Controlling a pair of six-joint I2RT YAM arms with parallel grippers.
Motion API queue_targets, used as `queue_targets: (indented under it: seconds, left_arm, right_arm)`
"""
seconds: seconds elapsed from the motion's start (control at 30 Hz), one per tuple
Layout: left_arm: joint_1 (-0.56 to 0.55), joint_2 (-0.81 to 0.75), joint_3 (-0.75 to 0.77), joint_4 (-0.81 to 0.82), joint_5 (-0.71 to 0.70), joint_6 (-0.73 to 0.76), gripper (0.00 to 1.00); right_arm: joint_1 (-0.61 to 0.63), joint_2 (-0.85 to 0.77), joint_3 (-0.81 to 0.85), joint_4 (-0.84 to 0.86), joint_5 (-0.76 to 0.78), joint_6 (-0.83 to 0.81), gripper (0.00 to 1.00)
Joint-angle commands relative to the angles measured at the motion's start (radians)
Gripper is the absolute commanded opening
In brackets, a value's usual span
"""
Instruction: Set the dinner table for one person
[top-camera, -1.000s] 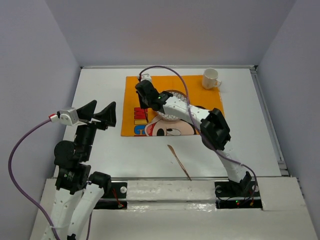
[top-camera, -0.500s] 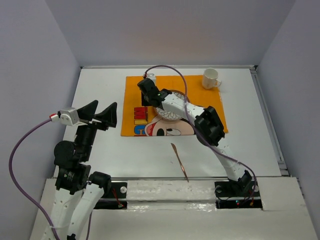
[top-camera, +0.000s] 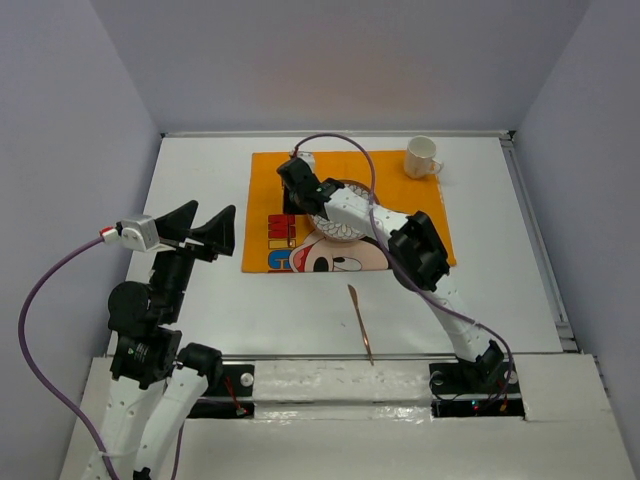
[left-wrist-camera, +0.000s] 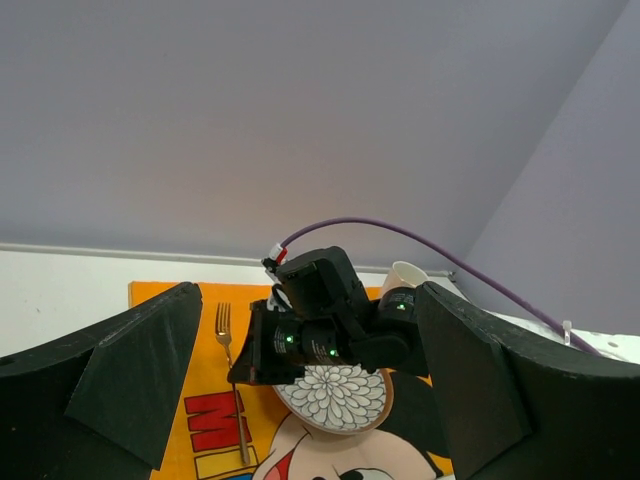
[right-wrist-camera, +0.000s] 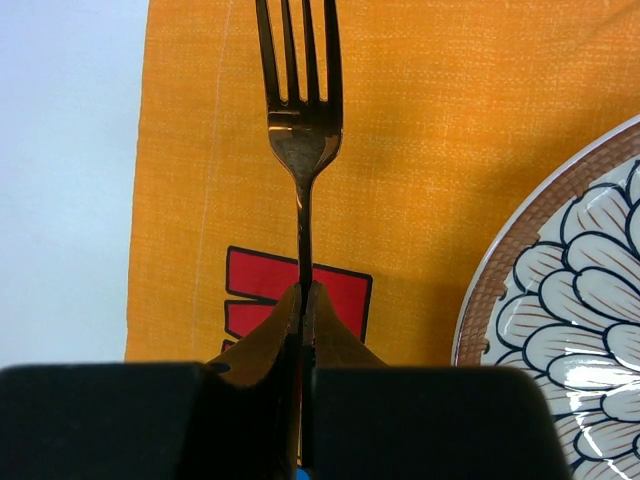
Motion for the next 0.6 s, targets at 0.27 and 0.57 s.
queue_targets:
  seconds: [0.27, 0.57]
  left_arm:
    - [-0.004, 0.003, -0.007, 0.058, 0.014, 0.001, 0.99]
    - [-0.004, 0.007, -0.007, 0.056, 0.014, 0.001, 0.99]
  right_arm:
    - [-0.017, 0.025, 0.015, 0.023, -0.015, 0.018, 0.00]
    - [-0.026, 0.048, 0.029, 0.022, -0.012, 0.008, 0.06]
